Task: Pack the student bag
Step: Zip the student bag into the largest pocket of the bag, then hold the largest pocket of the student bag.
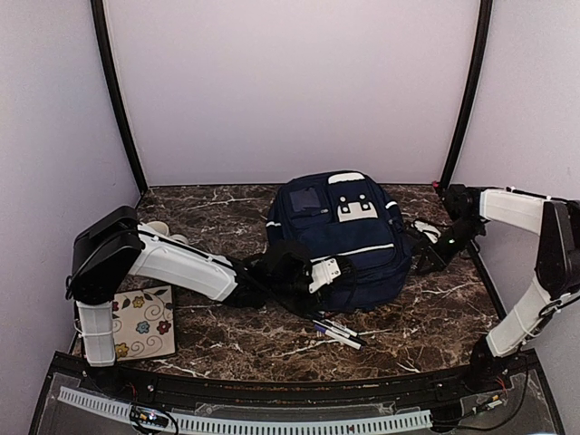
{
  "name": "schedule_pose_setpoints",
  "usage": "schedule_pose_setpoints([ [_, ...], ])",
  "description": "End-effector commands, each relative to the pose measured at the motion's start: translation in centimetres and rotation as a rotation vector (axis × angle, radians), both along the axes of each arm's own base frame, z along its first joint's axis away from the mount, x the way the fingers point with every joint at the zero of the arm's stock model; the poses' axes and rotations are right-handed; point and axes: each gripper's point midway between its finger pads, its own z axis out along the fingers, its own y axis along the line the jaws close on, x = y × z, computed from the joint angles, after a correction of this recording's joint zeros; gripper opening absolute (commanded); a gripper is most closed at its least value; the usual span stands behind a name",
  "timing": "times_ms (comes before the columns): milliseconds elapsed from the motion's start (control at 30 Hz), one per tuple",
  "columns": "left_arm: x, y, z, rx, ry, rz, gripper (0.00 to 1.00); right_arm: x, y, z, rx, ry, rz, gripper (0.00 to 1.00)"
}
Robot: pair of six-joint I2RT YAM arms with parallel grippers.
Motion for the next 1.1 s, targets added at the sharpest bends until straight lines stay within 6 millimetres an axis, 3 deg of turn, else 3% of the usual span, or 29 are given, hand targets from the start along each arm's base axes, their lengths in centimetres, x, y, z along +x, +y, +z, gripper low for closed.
schedule_pose_setpoints([
  [0,2.6,3.1,2.5,0.042,-0.063,0.114,0.23,-0.8,2.4,1.2,0.017,-0.029,0.065,0.00],
  [100,0.6,1.5,4.2,0.031,-0.097,0.041,0.40,-1.0,4.0,2.0,0.040,-0.041,0.094,0.00],
  [300,-3.0,-3.2,6.7,-0.030,-0.051,-0.096,0.49,-1.2,4.3,2.5,0.050,-0.055,0.102,0.00],
  [433,-2.8,-6.1,7.3,-0.107,-0.012,-0.107,0.53,-1.4,4.5,2.4,0.066,-0.048,0.099,0.00],
  [500,-2.3,-7.3,7.0,-0.126,0.000,-0.091,0.58,-1.4,4.6,2.5,0.073,-0.049,0.096,0.00],
  [700,-1.3,-10.3,5.8,-0.175,0.019,-0.088,0.59,-1.4,4.7,2.5,0.079,-0.049,0.095,0.00],
  [867,0.1,-11.7,3.8,-0.153,0.011,-0.051,0.52,-1.6,4.8,2.4,0.080,-0.048,0.097,0.00],
  [1067,0.2,-11.9,3.6,-0.148,0.020,-0.047,0.20,-1.6,4.0,1.5,0.033,-0.044,0.095,0.00],
])
